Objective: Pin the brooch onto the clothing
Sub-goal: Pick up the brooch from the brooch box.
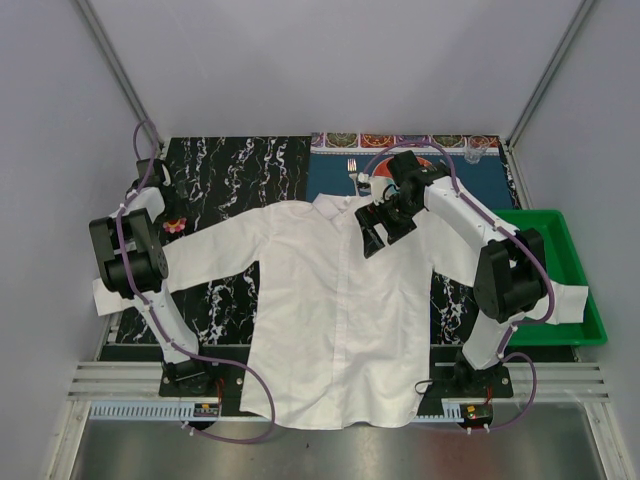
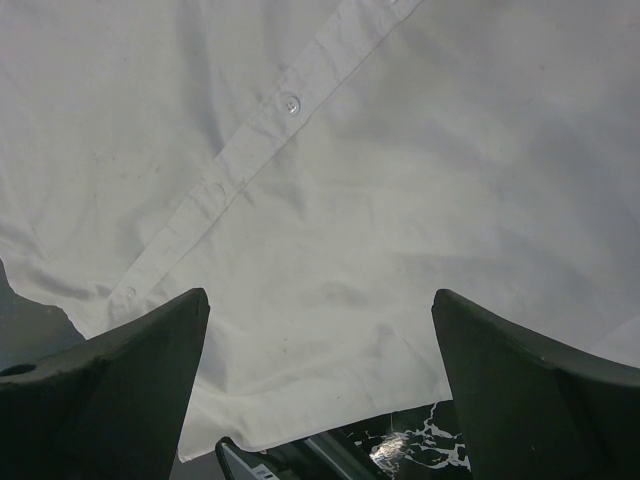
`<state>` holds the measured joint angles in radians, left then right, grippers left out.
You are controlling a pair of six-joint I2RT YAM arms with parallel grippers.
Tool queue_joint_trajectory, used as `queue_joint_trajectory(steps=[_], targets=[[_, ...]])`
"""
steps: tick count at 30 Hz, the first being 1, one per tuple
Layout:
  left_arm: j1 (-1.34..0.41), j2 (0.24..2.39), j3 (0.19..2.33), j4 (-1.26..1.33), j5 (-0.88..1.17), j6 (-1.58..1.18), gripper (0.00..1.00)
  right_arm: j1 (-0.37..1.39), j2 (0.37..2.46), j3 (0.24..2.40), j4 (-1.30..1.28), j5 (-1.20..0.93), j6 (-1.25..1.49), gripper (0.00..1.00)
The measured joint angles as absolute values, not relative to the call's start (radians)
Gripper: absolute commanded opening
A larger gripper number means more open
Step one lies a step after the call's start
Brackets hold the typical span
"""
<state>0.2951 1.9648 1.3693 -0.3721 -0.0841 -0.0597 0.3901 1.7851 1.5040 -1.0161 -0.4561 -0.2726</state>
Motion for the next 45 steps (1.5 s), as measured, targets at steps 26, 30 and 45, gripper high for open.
queue_joint_trajectory(steps=[26,30,45], targets=[[0.295,1.981,1.392,-0.403,-0.089,-0.052,0.73,0.39,1.785,1.504,-1.017,-0.455,-0.276,1.0],[0.295,1.986,1.393,-0.412,-0.092,-0.052,0.69,0.39,1.785,1.504,-1.018,-0.455,-0.277,1.0],[0.295,1.989,1.402,-0.425,-0.118,-0.037,0.37,0.39,1.785,1.504,-1.019,-0.455,-0.28,1.0]])
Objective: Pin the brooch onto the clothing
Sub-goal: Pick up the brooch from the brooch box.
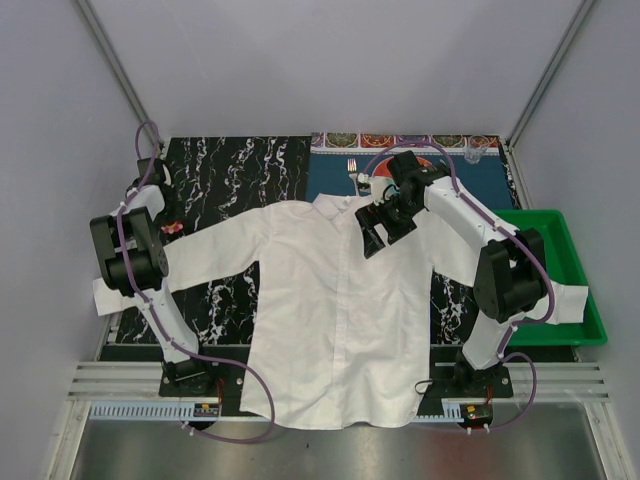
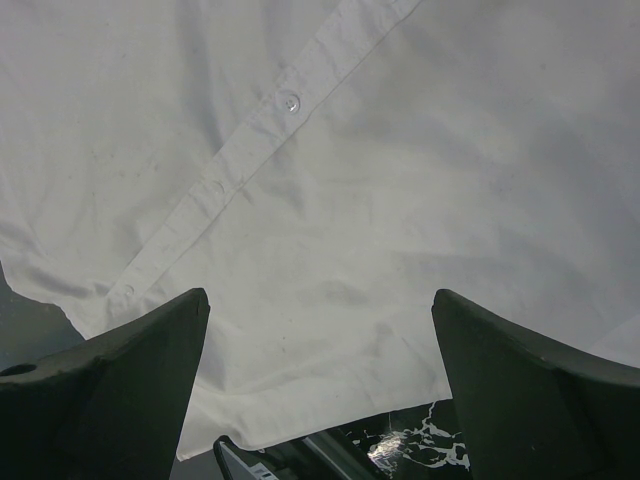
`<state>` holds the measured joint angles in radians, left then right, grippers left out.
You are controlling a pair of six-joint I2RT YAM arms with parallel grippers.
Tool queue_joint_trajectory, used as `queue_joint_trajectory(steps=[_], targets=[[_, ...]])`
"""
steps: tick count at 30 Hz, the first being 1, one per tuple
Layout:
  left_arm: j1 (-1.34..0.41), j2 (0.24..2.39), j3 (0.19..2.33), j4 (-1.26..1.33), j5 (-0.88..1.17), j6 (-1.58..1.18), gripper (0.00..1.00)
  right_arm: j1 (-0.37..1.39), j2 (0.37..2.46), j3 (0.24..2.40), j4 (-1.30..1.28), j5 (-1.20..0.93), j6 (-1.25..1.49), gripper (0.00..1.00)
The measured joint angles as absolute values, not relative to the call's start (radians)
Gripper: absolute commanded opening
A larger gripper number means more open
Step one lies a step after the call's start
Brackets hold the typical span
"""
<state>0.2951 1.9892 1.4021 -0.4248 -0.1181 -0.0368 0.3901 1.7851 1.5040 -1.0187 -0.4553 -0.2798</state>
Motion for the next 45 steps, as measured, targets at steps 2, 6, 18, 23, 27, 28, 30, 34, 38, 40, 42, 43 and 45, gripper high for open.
queue_joint_trajectory(steps=[2,6,18,23,27,28,30,34,38,40,42,43,45], targets=[[0.295,1.984,1.399,-0.425,-0.119,-0.034,0.32,0.39,1.785,1.504,-1.019,-0.456,-0.28,1.0],[0.295,1.957,1.391,-0.426,-0.125,-0.03,0.22,0.39,1.785,1.504,-1.019,-0.458,-0.28,1.0],[0.295,1.848,1.364,-0.45,-0.131,-0.016,0.21,0.39,1.77,1.496,-1.019,-0.48,-0.279,1.0],[0.288,1.748,1.318,-0.498,-0.105,0.01,0.22,0.39,1.738,1.48,-1.015,-0.505,-0.28,1.0],[0.281,1.66,1.274,-0.533,-0.051,0.03,0.23,0.39,1.702,1.468,-1.008,-0.522,-0.284,1.0],[0.278,1.633,1.258,-0.543,-0.022,0.033,0.23,0.39,1.689,1.464,-0.999,-0.527,-0.284,1.0],[0.273,1.598,1.242,-0.562,0.029,0.034,0.23,0.39,1.671,1.459,-0.983,-0.535,-0.284,1.0],[0.239,1.525,1.227,-0.623,0.22,0.017,0.24,0.39,1.618,1.435,-0.917,-0.558,-0.284,1.0],[0.12,1.448,1.231,-0.653,0.445,-0.033,0.25,0.39,1.514,1.362,-0.788,-0.596,-0.281,0.99],[0.051,1.415,1.244,-0.653,0.567,-0.071,0.25,0.39,1.432,1.303,-0.688,-0.622,-0.281,0.95],[0.0,1.386,1.255,-0.622,0.691,-0.131,0.25,0.39,1.346,1.256,-0.588,-0.656,-0.283,0.83],[-0.015,1.375,1.257,-0.597,0.746,-0.165,0.25,0.39,1.311,1.246,-0.54,-0.674,-0.284,0.8],[-0.039,1.352,1.256,-0.504,0.863,-0.272,0.26,0.392,1.261,1.243,-0.439,-0.701,-0.281,0.71]])
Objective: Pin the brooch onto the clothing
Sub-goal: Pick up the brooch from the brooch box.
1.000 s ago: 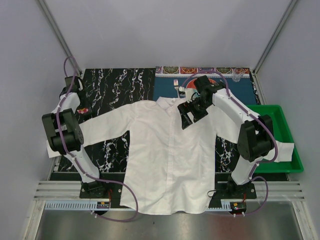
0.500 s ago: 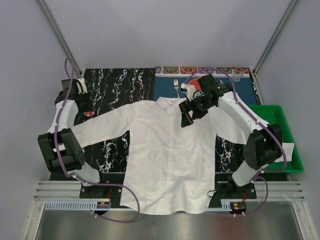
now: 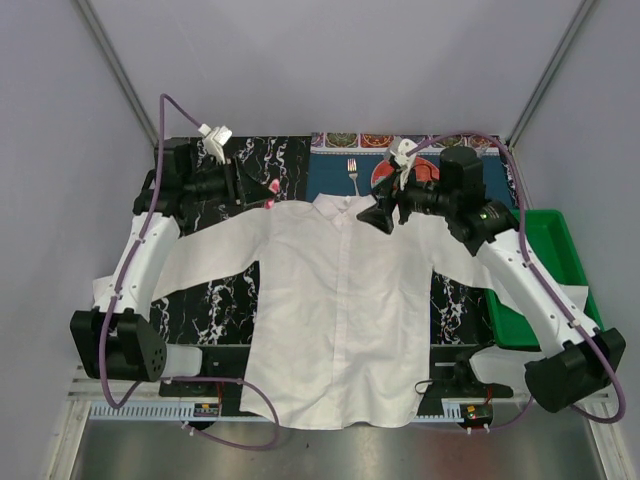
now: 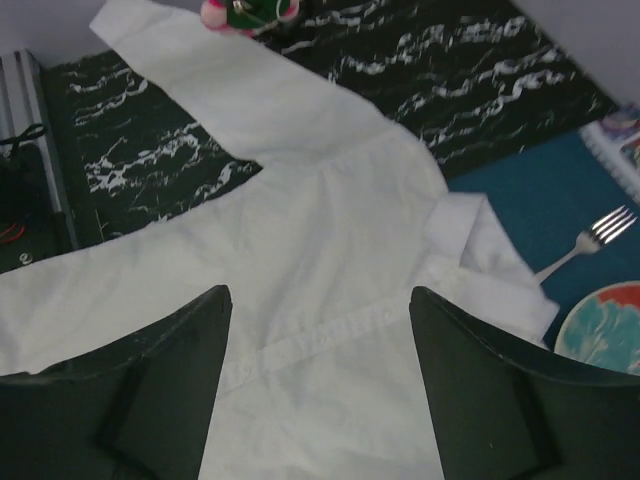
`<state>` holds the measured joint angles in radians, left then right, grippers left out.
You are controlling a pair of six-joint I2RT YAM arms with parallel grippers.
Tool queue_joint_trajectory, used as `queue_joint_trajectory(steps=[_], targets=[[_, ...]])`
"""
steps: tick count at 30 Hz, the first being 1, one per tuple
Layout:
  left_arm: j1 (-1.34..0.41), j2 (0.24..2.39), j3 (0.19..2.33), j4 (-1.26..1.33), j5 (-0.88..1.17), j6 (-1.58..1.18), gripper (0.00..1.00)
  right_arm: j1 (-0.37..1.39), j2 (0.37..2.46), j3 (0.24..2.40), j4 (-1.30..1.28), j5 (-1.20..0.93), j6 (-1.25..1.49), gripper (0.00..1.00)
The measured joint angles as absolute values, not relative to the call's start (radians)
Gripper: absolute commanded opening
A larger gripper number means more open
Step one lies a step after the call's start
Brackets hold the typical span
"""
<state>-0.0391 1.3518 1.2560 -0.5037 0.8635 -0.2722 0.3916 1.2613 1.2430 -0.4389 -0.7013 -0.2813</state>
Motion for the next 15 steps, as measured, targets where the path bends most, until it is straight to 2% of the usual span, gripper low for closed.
queue_joint_trajectory(steps=[4,11,15], targets=[[-0.08,1.337,1.256,-0.321,1.026,-0.456,0.26,0.428,1.214,1.243,-0.255,-0.715,-0.294,0.6],[-0.194,1.339,1.263,-0.051,1.222,-0.725,0.28,0.621,1.206,1.195,-0.052,-0.686,-0.414,0.52],[-0.238,1.34,1.277,0.093,1.287,-0.836,0.3,0.688,1.204,1.158,0.014,-0.64,-0.474,0.39]])
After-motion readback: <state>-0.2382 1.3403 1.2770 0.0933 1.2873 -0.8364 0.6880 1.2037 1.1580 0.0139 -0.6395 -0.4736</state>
